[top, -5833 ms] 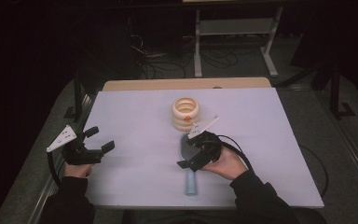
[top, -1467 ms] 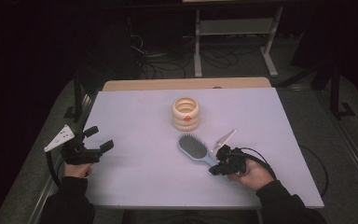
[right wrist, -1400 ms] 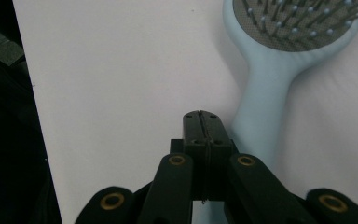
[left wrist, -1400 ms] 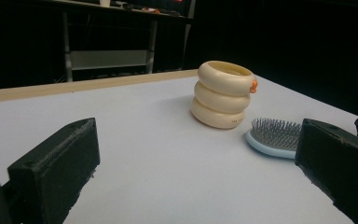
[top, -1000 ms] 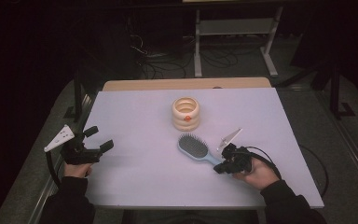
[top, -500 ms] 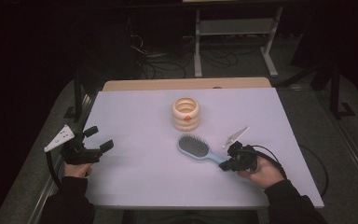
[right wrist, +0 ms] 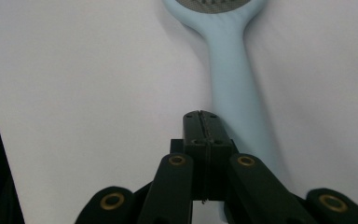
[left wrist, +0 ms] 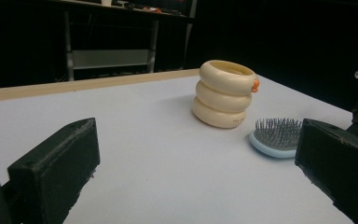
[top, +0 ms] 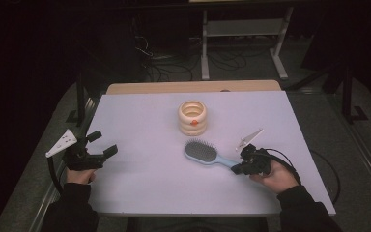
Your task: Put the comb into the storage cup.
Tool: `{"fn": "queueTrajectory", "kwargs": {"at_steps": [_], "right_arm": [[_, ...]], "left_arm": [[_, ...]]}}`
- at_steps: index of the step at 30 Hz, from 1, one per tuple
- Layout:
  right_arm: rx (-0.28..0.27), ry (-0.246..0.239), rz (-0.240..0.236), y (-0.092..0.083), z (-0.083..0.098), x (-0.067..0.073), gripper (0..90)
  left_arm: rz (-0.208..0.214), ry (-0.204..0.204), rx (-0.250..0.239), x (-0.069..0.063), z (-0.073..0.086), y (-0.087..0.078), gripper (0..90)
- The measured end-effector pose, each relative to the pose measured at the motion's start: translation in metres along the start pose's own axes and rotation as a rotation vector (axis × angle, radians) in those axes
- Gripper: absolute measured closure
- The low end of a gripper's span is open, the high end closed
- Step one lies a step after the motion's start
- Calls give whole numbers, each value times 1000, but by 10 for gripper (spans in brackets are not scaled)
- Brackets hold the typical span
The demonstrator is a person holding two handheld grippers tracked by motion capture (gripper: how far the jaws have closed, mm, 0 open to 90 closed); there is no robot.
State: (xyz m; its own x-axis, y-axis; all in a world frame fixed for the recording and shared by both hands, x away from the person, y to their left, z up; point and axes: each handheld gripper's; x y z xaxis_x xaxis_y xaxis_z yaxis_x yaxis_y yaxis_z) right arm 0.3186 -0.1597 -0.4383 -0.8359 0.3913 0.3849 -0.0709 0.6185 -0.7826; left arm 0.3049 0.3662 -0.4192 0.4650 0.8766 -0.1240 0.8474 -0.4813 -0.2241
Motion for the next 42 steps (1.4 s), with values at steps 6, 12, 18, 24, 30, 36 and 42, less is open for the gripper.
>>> {"fn": "queueTrajectory", "kwargs": {"at_steps": [6, 12, 18, 24, 30, 36, 42], "right_arm": [[-7, 11, 11, -3, 3, -3, 887], [-18, 20, 22, -8, 5, -7, 887], [-38, 36, 32, -14, 8, -12, 887], [-58, 52, 40, -22, 12, -15, 887], [-71, 55, 49, -28, 14, -17, 887], [-69, 42, 46, -32, 11, -14, 887], [-58, 20, 41, -35, 5, -10, 886]], "left_arm": [[2, 1, -1, 0, 0, 0, 0], [1, 1, 0, 0, 0, 0, 0], [1, 0, 0, 0, 0, 0, 0], [1, 0, 1, 0, 0, 0, 0], [0, 0, 1, 0, 0, 0, 0], [1, -1, 1, -1, 0, 0, 0], [0, -3, 0, -1, 0, 0, 0]]}}
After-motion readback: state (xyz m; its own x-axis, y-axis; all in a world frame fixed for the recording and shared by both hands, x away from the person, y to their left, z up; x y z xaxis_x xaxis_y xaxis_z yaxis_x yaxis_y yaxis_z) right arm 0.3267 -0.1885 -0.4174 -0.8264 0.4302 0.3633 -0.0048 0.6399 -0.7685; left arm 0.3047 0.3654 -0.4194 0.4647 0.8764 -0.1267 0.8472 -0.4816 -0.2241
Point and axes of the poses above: each handheld gripper's, and its own axes: y roughly forward along the jaws, z roughly out of its underside, x roughly to its left, and after that the axes turned 15 degrees about -z, right-handed
